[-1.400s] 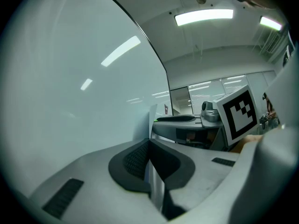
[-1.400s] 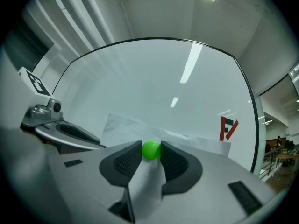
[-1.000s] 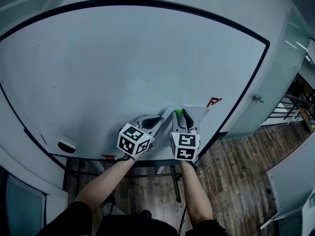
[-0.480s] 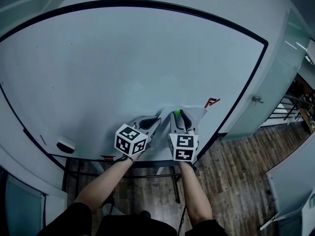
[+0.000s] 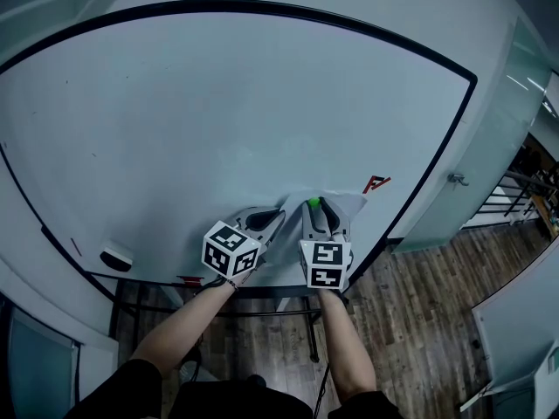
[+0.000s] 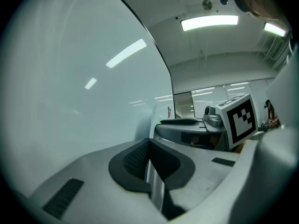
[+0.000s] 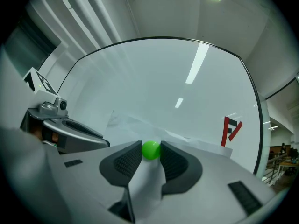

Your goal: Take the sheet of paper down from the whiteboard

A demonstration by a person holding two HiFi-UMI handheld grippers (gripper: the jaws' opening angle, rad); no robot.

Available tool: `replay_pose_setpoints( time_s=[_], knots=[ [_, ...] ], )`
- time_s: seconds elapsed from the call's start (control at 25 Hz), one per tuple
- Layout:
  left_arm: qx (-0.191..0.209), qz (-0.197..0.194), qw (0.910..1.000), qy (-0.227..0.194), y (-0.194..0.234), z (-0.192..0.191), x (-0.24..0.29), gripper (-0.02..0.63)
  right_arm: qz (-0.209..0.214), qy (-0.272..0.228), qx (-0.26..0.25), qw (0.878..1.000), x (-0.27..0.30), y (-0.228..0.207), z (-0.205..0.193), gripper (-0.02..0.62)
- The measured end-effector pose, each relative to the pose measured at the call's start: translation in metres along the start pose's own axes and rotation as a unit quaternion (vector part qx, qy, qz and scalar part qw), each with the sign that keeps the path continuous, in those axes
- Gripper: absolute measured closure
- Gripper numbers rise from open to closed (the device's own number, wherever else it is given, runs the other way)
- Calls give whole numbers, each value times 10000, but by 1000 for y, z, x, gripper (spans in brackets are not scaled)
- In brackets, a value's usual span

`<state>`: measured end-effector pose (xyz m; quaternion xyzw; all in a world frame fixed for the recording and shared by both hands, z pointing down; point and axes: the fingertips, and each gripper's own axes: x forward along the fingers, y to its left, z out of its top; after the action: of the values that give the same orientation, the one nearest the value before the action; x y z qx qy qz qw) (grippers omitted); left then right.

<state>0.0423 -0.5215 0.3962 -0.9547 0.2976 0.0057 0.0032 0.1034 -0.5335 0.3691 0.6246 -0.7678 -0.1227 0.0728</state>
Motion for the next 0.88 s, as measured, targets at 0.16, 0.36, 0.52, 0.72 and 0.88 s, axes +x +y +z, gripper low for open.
replay_pose_setpoints(
  time_s=[0.16, 0.36, 0.52, 0.72, 0.88],
  knots=[
    [26, 9, 10000, 8, 1, -1, -1, 586, 42, 4, -43, 10000, 0, 1, -1, 463],
    [36, 28, 10000, 0, 2, 0, -2, 586, 43, -1, -82, 10000, 0, 0, -2, 463],
    [34, 51, 10000, -12, 2, 1, -2, 586, 16, 25, -216, 9998, 0, 0, -4, 463],
    [30, 98, 9999, -9, 3, 0, -4, 586, -2, 48, -186, 9998, -2, -4, -7, 463],
    [-13, 120, 9999, -10, 3, 0, -5, 586, -36, 73, -203, 9998, -3, -8, -8, 463]
  ],
)
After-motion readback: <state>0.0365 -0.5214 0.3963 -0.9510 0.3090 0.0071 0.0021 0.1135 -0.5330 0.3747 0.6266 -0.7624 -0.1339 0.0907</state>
